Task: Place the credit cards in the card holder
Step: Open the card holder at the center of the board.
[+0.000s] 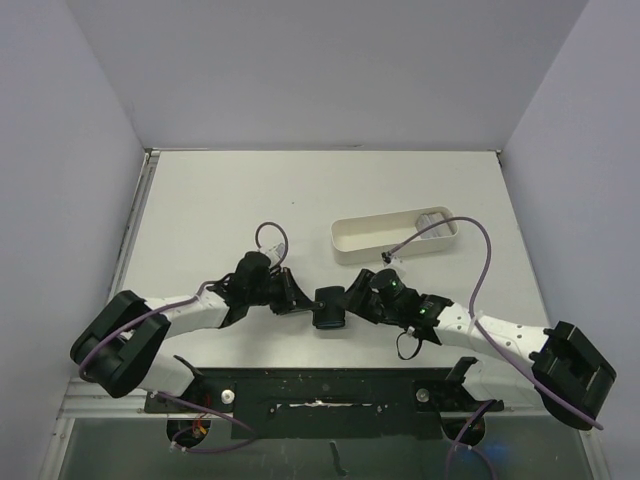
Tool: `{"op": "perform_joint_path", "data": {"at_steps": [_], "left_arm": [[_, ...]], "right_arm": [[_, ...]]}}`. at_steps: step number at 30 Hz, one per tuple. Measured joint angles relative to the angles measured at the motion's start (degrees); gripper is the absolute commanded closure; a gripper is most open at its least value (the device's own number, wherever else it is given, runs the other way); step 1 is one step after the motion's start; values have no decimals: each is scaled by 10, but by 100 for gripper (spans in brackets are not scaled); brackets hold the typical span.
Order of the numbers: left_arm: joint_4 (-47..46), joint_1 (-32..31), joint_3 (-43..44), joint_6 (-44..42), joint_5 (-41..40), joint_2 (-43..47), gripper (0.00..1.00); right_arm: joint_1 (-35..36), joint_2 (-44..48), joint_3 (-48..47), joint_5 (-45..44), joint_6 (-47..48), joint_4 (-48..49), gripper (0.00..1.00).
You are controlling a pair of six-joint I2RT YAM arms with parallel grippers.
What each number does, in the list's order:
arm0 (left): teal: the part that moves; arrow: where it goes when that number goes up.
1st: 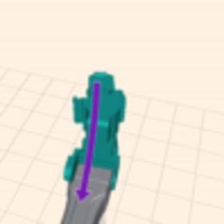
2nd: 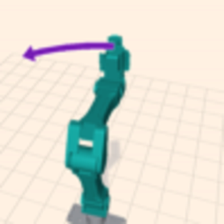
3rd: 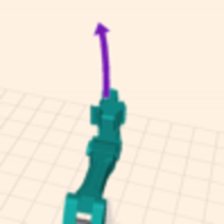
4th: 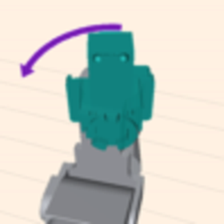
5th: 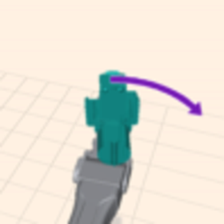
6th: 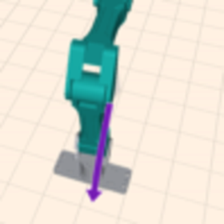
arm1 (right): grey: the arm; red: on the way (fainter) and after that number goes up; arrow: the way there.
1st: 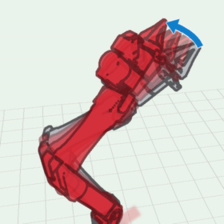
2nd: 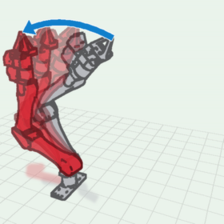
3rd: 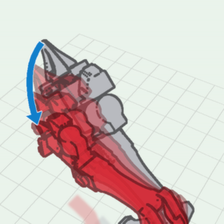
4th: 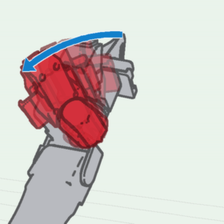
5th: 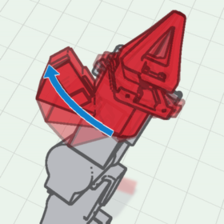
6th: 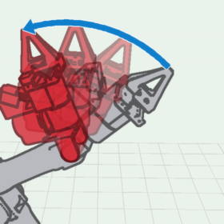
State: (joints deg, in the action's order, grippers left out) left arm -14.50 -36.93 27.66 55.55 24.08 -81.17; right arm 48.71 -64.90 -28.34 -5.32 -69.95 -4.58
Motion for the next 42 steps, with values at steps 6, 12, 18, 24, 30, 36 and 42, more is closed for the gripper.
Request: {"op": "perform_joint_path", "data": {"at_steps": [6, 12, 18, 24, 30, 36, 42], "left_arm": [[-39, -3, -22, 28, 0, 5, 100], [-59, -6, -35, 49, -3, 5, 91], [-25, -6, -29, 37, -23, 16, 65], [44, -13, 21, 1, -54, 50, 59], [40, -25, 43, -17, -51, 46, 59], [41, -33, 54, -30, -38, -13, 59], [45, -47, 55, -38, -36, -31, 59]], "right_arm": [[1, -16, 20, 9, -25, 37, 66], [1, -23, 22, 16, -21, 59, 100], [1, -18, 22, 18, -12, 66, 99], [7, -19, 6, 2, 15, 13, 98], [29, -40, -38, -18, 33, -16, 97], [52, -53, -51, -40, 35, -30, 97], [57, -53, -52, -55, 36, -40, 97]]}}
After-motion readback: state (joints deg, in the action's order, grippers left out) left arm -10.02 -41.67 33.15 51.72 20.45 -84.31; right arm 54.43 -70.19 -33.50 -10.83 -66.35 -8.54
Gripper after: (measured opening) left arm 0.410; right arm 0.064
